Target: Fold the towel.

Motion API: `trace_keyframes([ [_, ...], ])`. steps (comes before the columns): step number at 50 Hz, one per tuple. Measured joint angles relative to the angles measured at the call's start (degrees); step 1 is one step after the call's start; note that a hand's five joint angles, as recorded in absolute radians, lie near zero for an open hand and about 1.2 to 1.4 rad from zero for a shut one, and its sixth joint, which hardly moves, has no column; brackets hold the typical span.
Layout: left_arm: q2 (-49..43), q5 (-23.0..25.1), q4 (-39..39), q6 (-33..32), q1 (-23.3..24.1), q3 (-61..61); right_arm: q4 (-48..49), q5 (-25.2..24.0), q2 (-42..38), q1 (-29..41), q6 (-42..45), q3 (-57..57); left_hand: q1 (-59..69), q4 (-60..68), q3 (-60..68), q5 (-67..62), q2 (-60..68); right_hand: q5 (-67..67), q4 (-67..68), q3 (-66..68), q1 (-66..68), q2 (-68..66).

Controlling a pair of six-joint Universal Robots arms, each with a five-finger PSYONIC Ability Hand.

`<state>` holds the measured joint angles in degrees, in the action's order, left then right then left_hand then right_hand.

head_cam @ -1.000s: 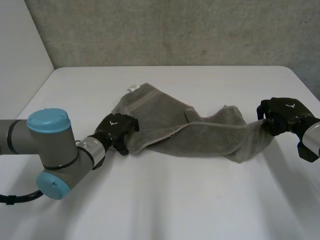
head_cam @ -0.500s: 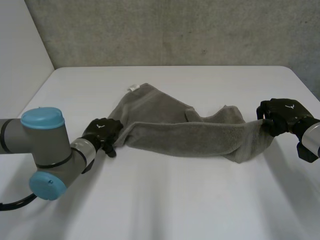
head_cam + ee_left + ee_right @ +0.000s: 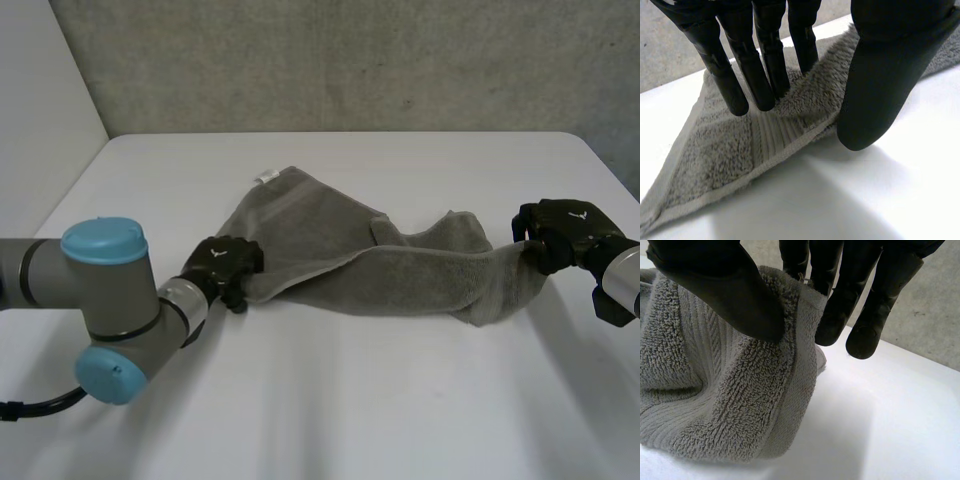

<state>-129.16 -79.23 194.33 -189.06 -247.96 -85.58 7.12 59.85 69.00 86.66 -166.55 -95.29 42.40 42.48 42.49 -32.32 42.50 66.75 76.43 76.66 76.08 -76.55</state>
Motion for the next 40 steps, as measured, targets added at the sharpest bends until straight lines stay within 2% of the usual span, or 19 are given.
trace_keyframes([
  [11, -0.1, -0.2, 1.9, 0.7, 0.7, 1.3, 0.0, 0.0, 0.0, 0.0, 0.0, -0.1, 8.4, 8.1, 8.0, -8.1, 8.0, 0.0, 0.0, 0.0, 0.0, 0.0],
  [18, 0.0, -1.1, 3.0, 1.6, 0.6, 1.7, -0.1, 0.0, 0.1, 0.2, 0.0, 0.1, 21.5, 23.1, 23.0, -21.9, 23.0, 0.0, 0.0, 0.0, 0.0, 0.0],
  [22, 1.2, -2.9, 3.4, 1.7, 0.2, 1.8, -0.3, -0.1, 1.0, 0.3, 0.0, 0.6, 23.3, 26.1, 25.9, -24.1, 25.9, 0.0, 0.0, 0.0, 0.0, 0.0],
  [26, 5.8, -5.0, 3.6, 1.7, -0.8, 1.0, -0.8, -0.2, 4.7, 0.2, -0.1, 1.3, 23.2, 26.9, 26.8, -24.8, 26.6, 0.0, 0.0, 0.0, 0.0, 0.0],
  [32, 18.9, -6.1, 3.6, 1.6, -2.3, -2.9, -3.6, -0.7, 14.6, 0.0, -0.4, 3.7, 23.2, 27.2, 27.1, -25.0, 26.7, 0.0, 0.0, 0.0, 0.0, 0.0],
  [40, 37.9, -5.9, 3.4, 1.1, -2.2, -6.4, -13.4, -3.2, 28.9, -0.2, -0.6, 12.4, 23.2, 27.3, 27.1, -24.9, 26.9, 0.0, 0.0, 0.0, 0.0, 0.0],
])
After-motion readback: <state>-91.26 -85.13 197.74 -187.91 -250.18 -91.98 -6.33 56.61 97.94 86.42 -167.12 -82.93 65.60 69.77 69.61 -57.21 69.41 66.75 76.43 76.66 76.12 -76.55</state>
